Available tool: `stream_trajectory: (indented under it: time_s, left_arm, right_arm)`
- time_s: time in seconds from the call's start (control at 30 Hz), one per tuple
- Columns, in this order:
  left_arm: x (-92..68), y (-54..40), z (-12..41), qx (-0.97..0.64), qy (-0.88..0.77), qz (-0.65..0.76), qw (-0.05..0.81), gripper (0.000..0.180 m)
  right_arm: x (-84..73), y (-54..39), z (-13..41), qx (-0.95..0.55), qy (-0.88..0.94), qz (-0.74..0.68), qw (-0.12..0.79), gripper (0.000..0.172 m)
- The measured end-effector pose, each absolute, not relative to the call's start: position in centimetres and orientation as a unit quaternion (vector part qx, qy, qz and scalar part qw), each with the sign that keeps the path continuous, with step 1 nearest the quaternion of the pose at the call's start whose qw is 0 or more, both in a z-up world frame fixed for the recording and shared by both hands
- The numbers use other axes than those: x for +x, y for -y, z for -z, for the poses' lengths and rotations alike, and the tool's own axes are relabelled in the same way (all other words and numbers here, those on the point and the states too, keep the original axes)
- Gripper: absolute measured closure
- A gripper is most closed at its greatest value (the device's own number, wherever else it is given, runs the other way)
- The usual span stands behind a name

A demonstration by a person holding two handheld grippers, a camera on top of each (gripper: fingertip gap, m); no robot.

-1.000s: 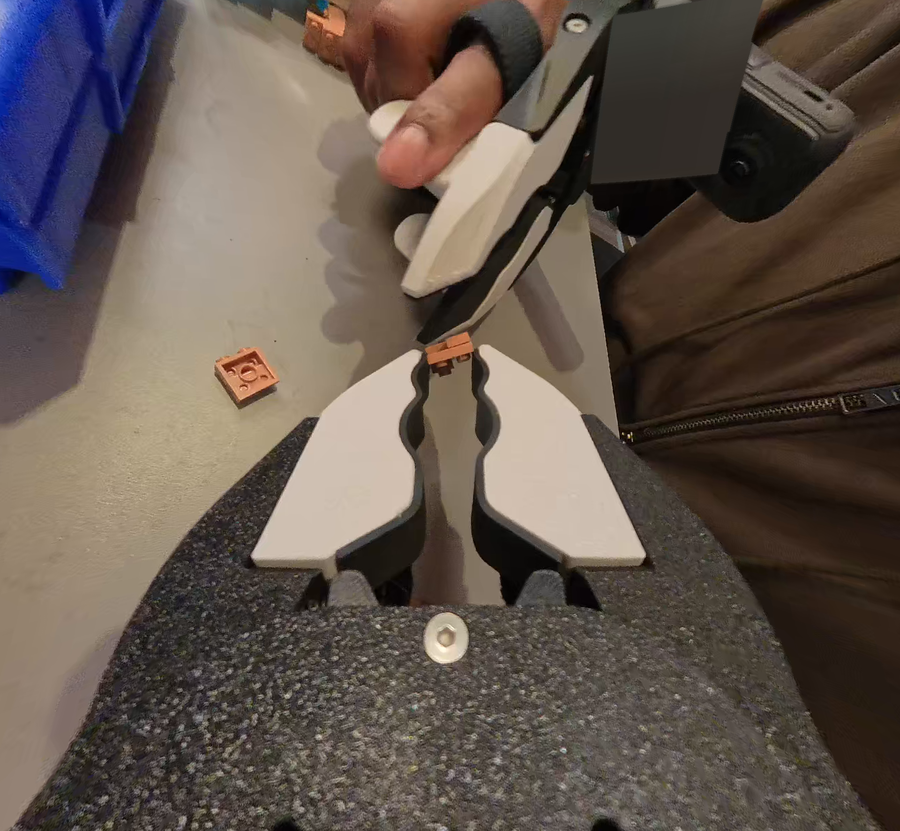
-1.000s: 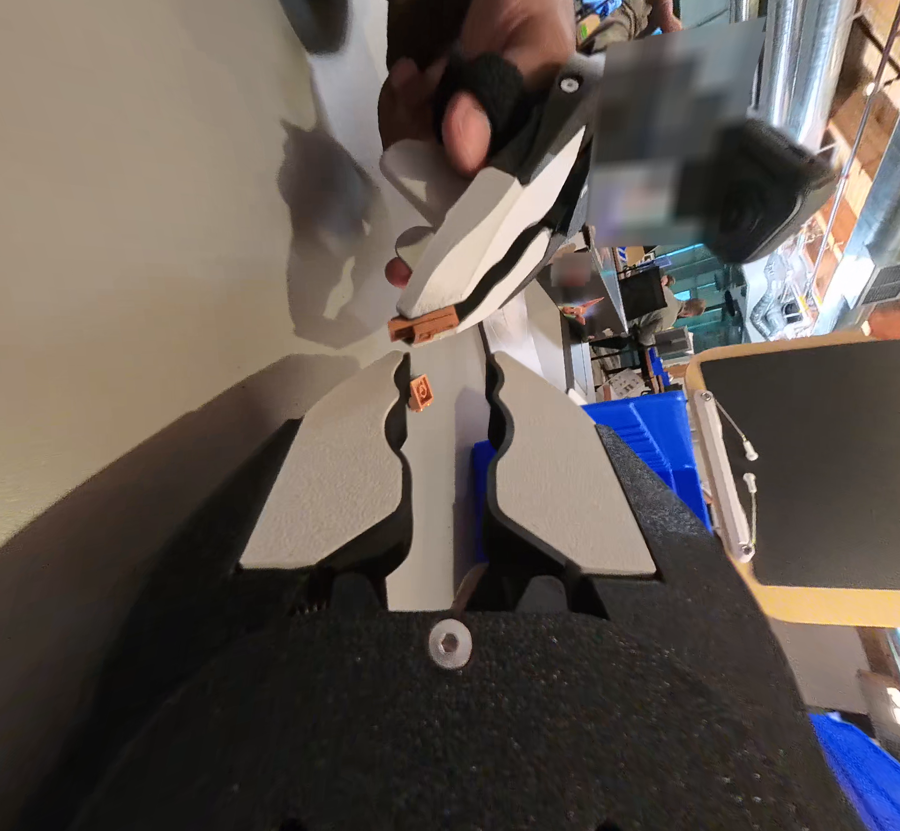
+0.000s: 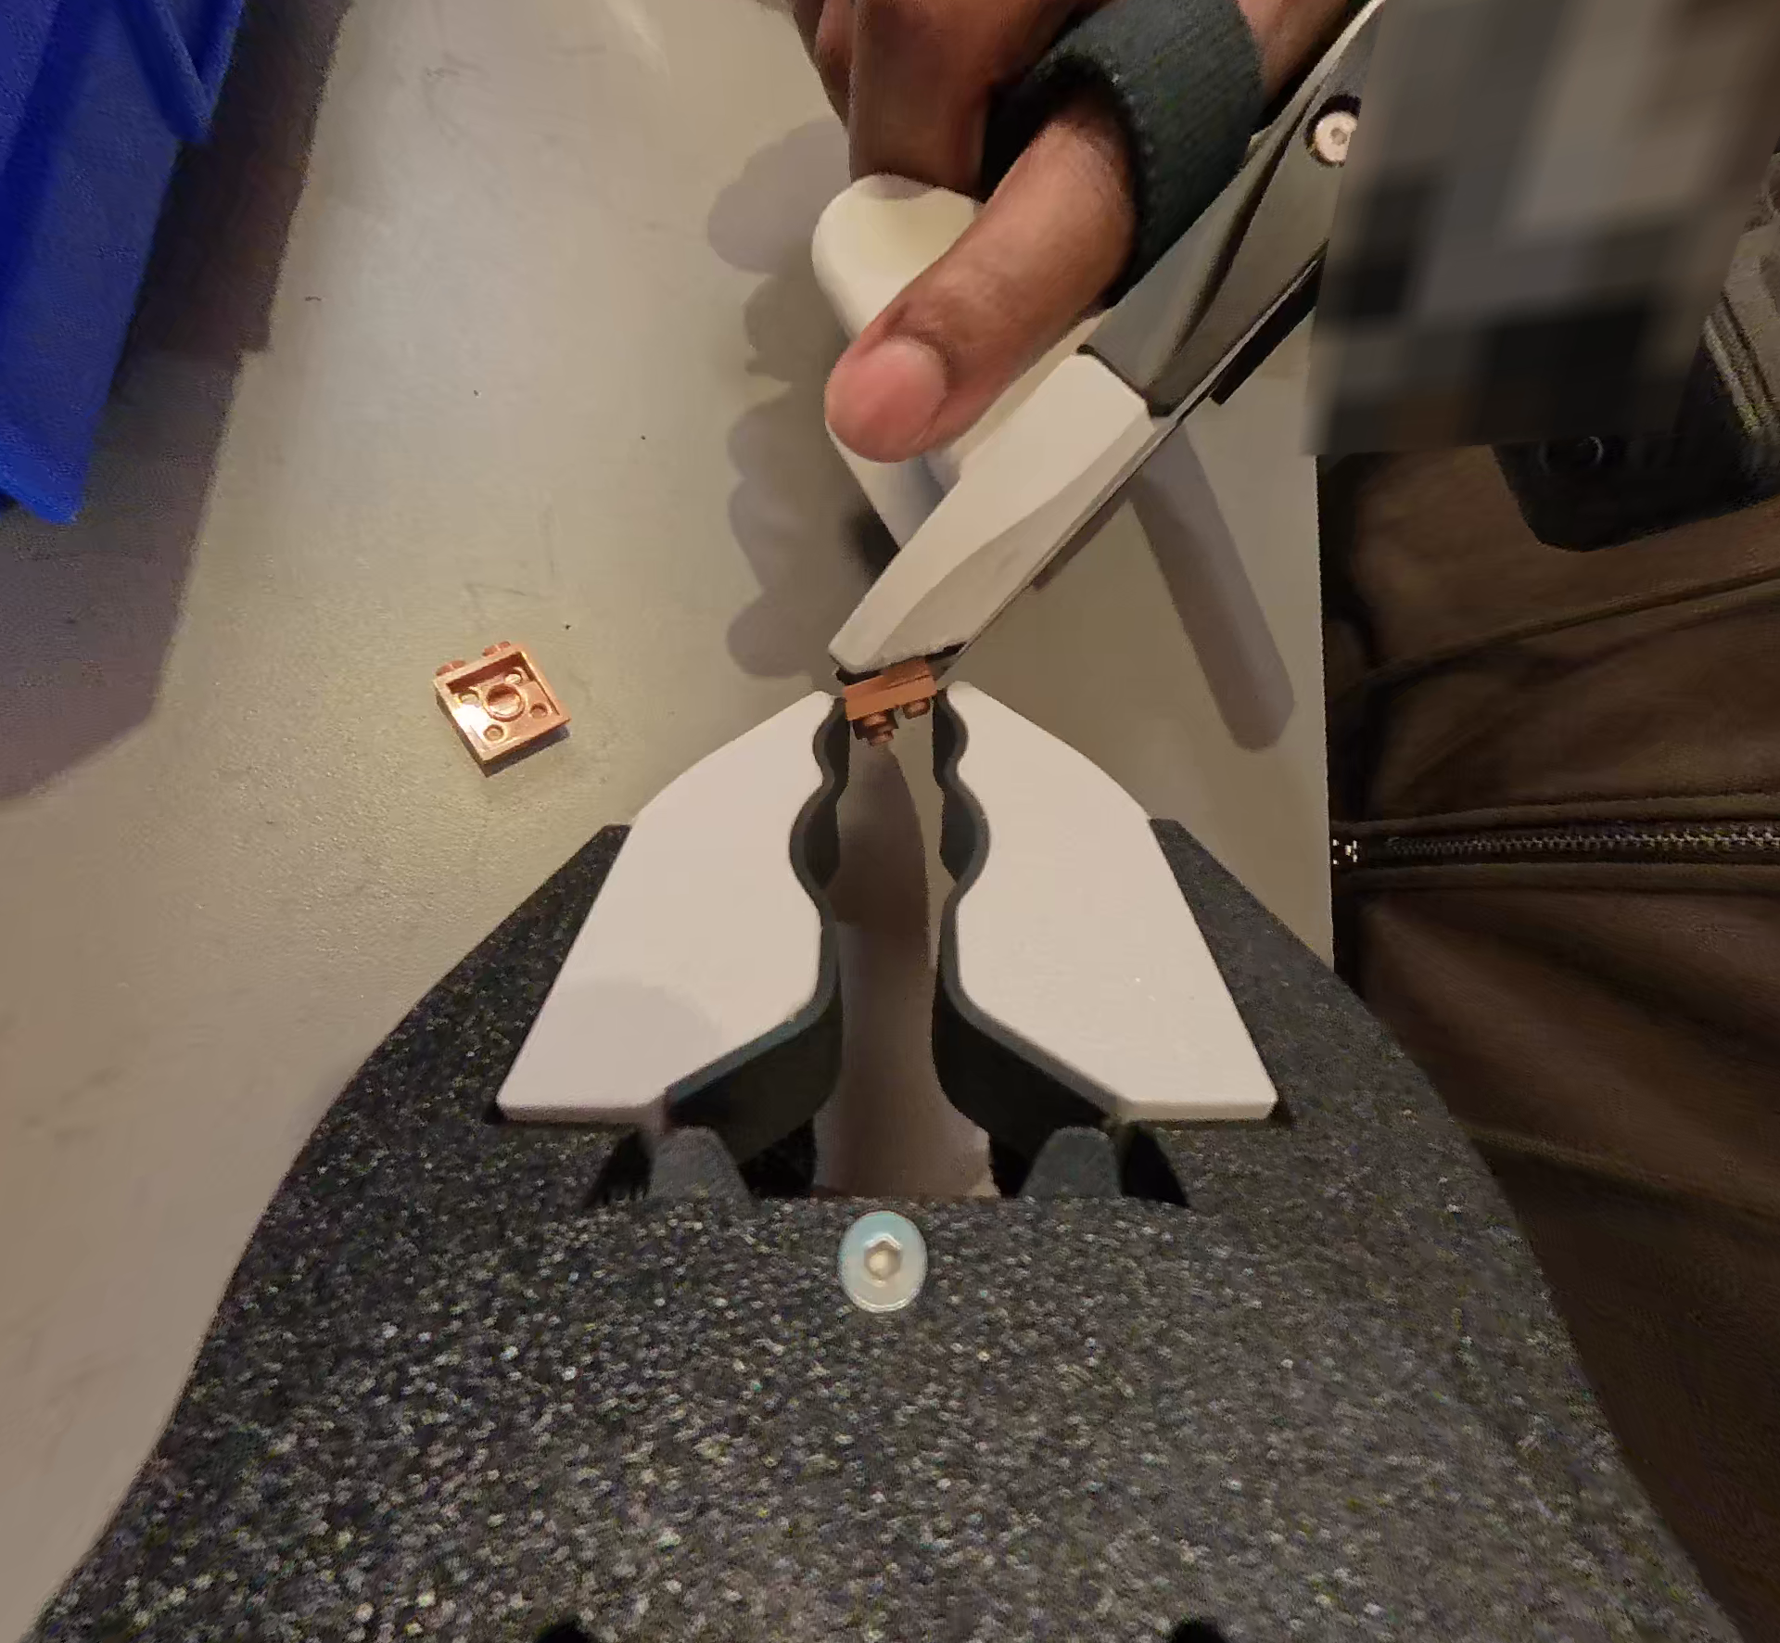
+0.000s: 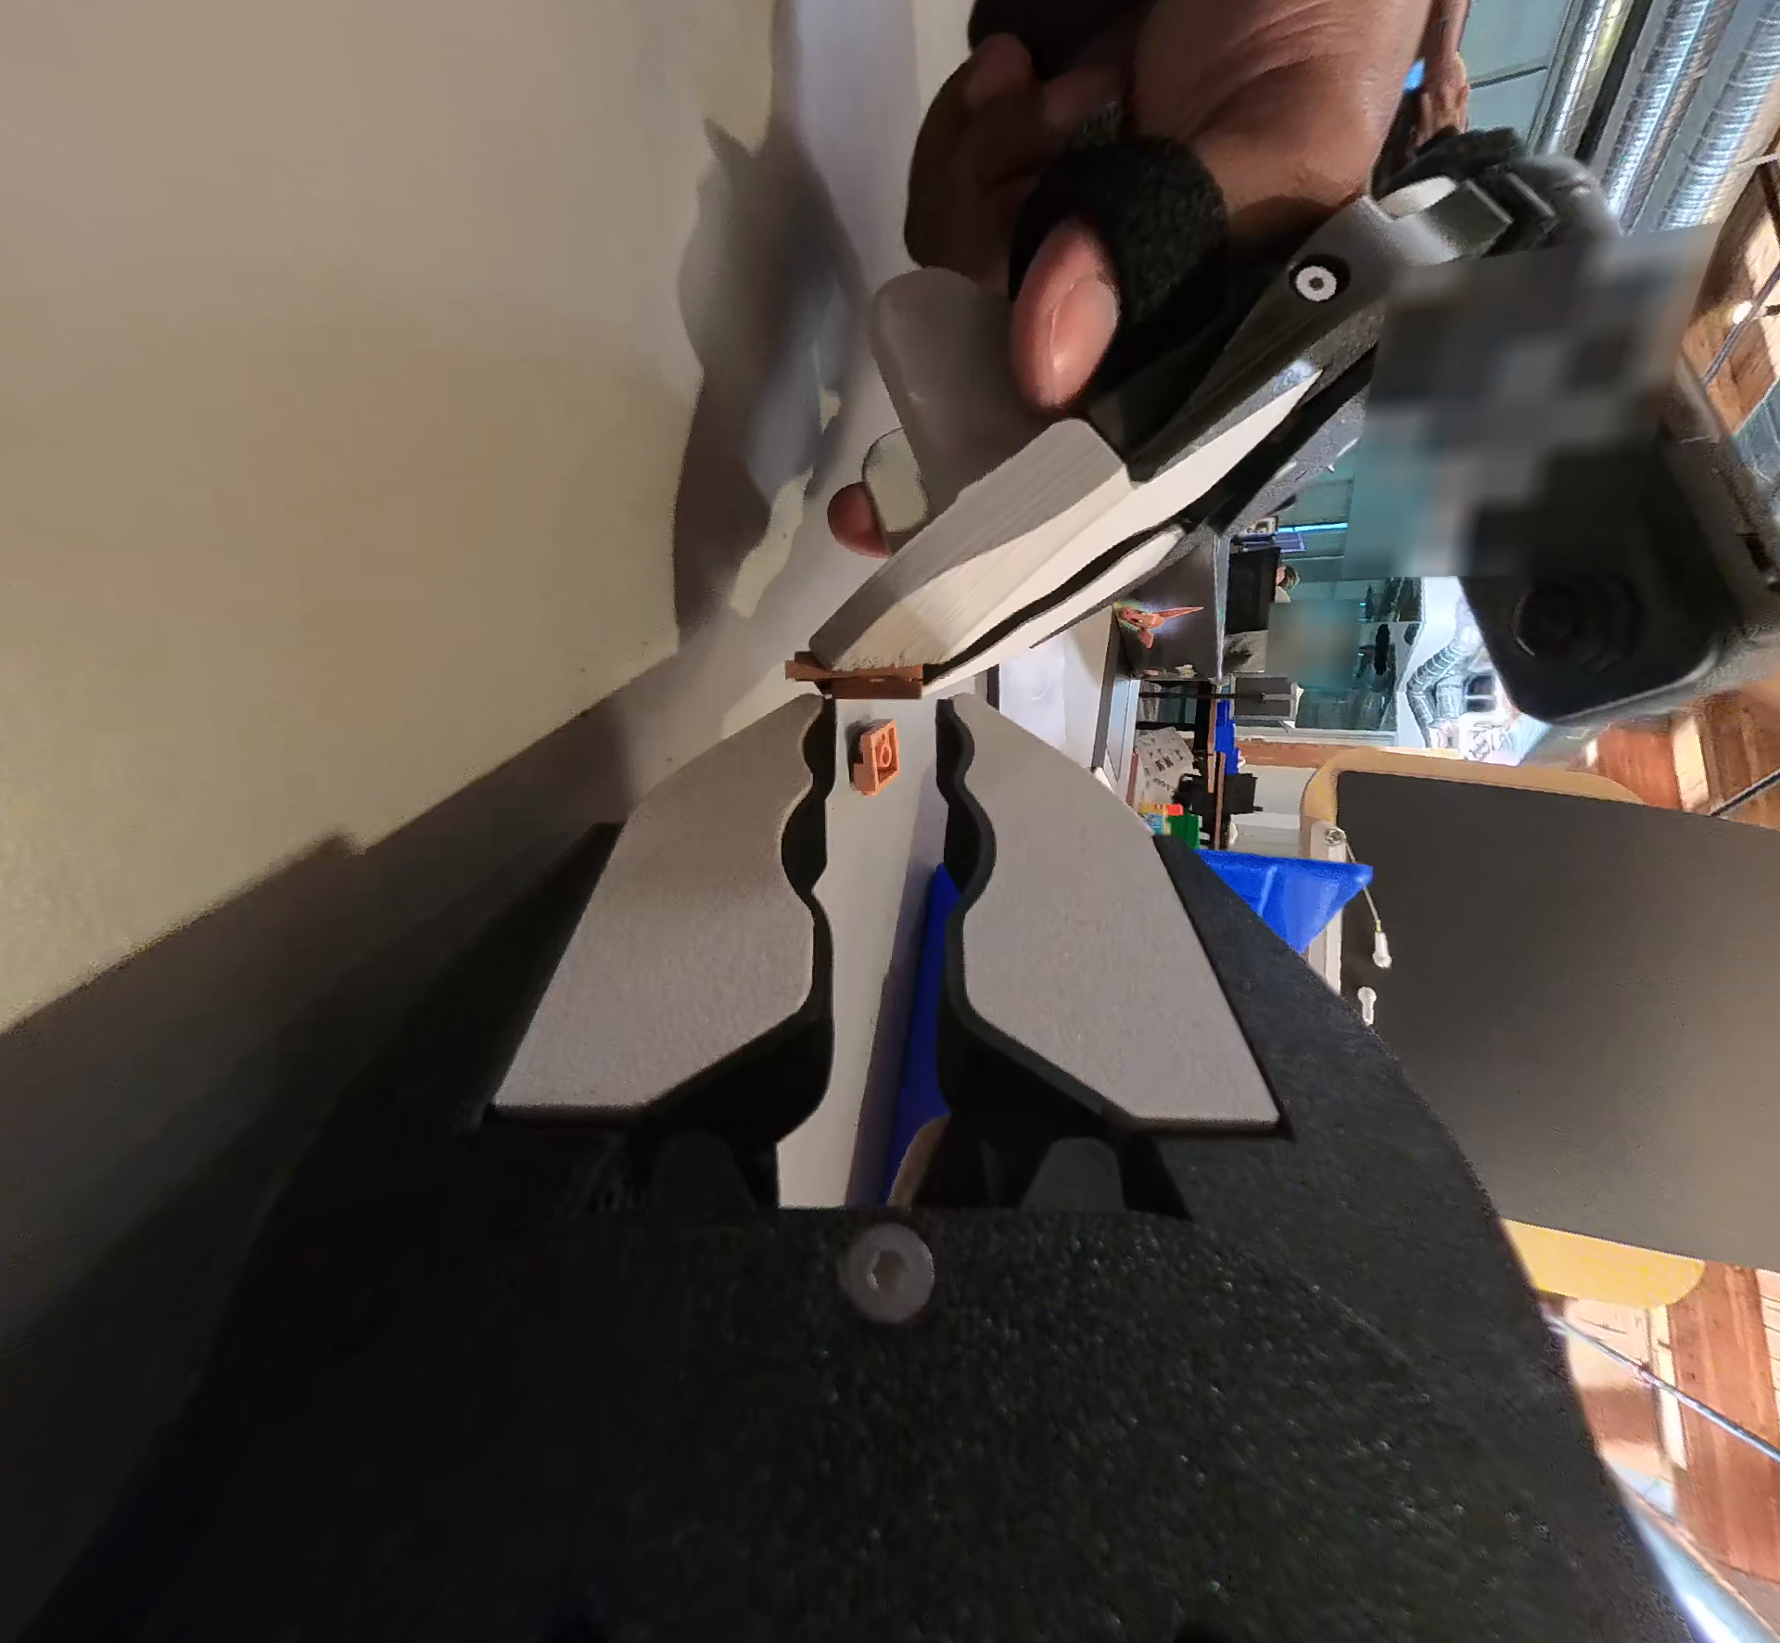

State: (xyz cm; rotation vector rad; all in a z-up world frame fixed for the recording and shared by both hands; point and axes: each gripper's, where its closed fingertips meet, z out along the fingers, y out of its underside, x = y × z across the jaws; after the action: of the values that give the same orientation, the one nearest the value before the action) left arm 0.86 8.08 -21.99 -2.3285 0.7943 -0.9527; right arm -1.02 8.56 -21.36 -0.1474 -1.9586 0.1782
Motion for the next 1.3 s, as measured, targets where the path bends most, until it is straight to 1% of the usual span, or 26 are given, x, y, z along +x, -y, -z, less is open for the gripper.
stream_trajectory:
  time_s: [0.23,0.5,0.73,0.77,0.8,0.9,1.03,1.13,1.3]
  left_arm:
    - [0.6,-8.2,22.5,-0.868,-0.304,0.305,0.249,0.164]
    - [0.4,-8.7,22.3,-0.871,-0.310,0.272,0.268,0.164]
    - [0.2,-9.1,21.3,-0.863,-0.299,0.285,0.292,0.164]
    - [0.0,-9.0,21.5,-0.865,-0.301,0.281,0.285,0.164]
    - [-0.4,-9.2,21.8,-0.868,-0.305,0.266,0.287,0.164]
    - [-0.4,-9.4,20.7,-0.857,-0.289,0.299,0.304,0.165]
    - [-0.5,-9.4,20.3,-0.853,-0.286,0.310,0.308,0.165]
    - [-0.2,-9.3,20.5,-0.853,-0.289,0.311,0.304,0.165]
    - [0.1,-9.2,20.6,-0.854,-0.293,0.305,0.302,0.165]
  right_arm:
    - [-1.2,-8.7,22.0,-0.042,0.833,-0.030,0.551,0.155]
    - [-1.4,-9.3,21.7,-0.048,0.829,-0.012,0.558,0.157]
    - [-1.5,-9.9,20.7,-0.083,0.818,-0.025,0.568,0.157]
    - [-1.6,-10.3,20.3,-0.091,0.810,-0.022,0.580,0.172]
    - [-1.5,-10.8,20.1,-0.099,0.808,-0.019,0.581,0.172]
    - [-1.1,-12.1,20.4,-0.114,0.813,-0.016,0.570,0.172]
    - [-1.3,-11.3,20.3,-0.096,0.807,-0.031,0.582,0.171]
    - [-1.5,-10.9,20.3,-0.086,0.805,-0.027,0.587,0.160]
    - [-1.6,-10.4,20.4,-0.077,0.804,-0.023,0.589,0.153]
